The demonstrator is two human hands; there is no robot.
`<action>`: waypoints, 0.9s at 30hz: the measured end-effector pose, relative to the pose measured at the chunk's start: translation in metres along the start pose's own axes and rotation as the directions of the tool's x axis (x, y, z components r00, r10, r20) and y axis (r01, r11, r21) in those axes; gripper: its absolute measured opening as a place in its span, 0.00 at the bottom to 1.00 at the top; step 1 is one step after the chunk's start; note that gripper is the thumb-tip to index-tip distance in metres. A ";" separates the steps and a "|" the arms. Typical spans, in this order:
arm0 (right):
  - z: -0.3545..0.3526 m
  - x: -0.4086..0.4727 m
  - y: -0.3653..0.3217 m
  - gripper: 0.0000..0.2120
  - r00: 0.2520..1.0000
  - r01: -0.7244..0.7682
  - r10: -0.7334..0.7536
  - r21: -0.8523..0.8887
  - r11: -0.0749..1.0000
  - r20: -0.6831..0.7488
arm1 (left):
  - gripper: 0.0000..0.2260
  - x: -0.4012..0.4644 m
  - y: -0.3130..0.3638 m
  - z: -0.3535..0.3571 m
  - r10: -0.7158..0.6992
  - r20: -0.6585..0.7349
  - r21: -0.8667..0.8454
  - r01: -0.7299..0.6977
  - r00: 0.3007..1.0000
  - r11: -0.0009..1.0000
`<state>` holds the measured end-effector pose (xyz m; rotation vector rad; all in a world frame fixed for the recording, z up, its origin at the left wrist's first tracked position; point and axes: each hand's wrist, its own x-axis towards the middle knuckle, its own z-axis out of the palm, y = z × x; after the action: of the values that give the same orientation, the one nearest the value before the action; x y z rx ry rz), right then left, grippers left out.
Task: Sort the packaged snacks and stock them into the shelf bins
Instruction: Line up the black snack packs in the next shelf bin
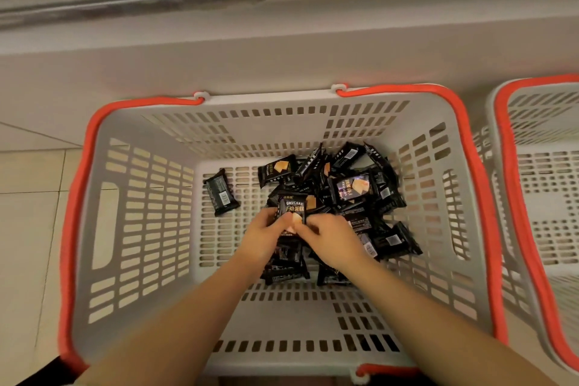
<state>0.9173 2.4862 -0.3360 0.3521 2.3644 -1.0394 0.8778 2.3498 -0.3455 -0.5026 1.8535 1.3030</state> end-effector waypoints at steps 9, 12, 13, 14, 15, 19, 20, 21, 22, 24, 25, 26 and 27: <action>-0.001 0.033 0.002 0.11 0.986 -0.131 0.079 -0.372 0.919 -0.149 | 0.14 0.013 -0.005 -0.030 -0.052 -0.111 -0.005 0.052 0.992 0.999; 0.010 0.038 -0.003 0.15 0.969 -0.217 0.163 -0.323 0.921 -0.186 | 0.11 0.012 -0.004 -0.033 -0.084 -0.070 -0.019 0.083 0.994 0.996; 0.013 0.038 -0.004 0.15 0.962 -0.237 0.183 -0.286 0.928 -0.204 | 0.10 0.012 -0.003 -0.033 -0.099 -0.048 -0.025 0.098 0.994 0.995; 0.016 0.037 -0.005 0.15 0.956 -0.245 0.200 -0.215 0.945 -0.214 | 0.09 0.012 -0.002 -0.033 -0.115 -0.023 -0.032 0.114 0.993 0.993; 0.018 0.035 -0.005 0.15 0.957 -0.236 0.213 -0.101 0.966 -0.200 | 0.09 0.011 -0.001 -0.032 -0.127 0.006 -0.046 0.128 0.992 0.991; 0.023 0.023 0.000 0.12 0.965 -0.218 0.262 0.509 0.833 -0.016 | 0.10 0.009 0.002 -0.026 -0.171 0.082 -0.192 0.184 0.982 0.964; 0.022 0.019 0.001 0.11 0.962 -0.232 0.272 0.612 0.756 0.028 | 0.10 0.009 0.003 -0.023 -0.167 0.092 -0.218 0.184 0.982 0.958; 0.020 0.015 0.003 0.10 0.961 -0.237 0.270 0.677 0.697 0.059 | 0.09 0.008 0.004 -0.020 -0.162 0.102 -0.249 0.183 0.981 0.951; 0.017 0.012 0.004 0.09 0.963 -0.234 0.256 0.713 0.661 0.079 | 0.09 0.008 0.005 -0.016 -0.158 0.113 -0.294 0.185 0.981 0.938; 0.009 0.007 0.005 0.08 0.975 -0.214 0.191 0.725 0.654 0.115 | 0.11 0.008 0.008 -0.013 -0.163 0.152 -0.394 0.211 0.975 0.894; 0.004 0.006 0.006 0.08 0.979 -0.202 0.151 0.699 0.686 0.134 | 0.11 0.008 0.009 -0.013 -0.159 0.176 -0.412 0.219 0.972 0.884; -0.003 0.005 0.007 0.08 0.982 -0.187 0.118 0.658 0.729 0.148 | 0.11 0.008 0.011 -0.013 -0.152 0.192 -0.399 0.219 0.970 0.890; -0.009 0.005 0.008 0.07 0.985 -0.169 0.104 0.615 0.770 0.140 | 0.09 0.008 0.013 -0.014 -0.152 0.191 -0.367 0.214 0.970 0.905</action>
<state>0.9129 2.4981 -0.3387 0.6841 1.8063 -1.7143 0.8587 2.3433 -0.3420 -0.7392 1.3835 1.5363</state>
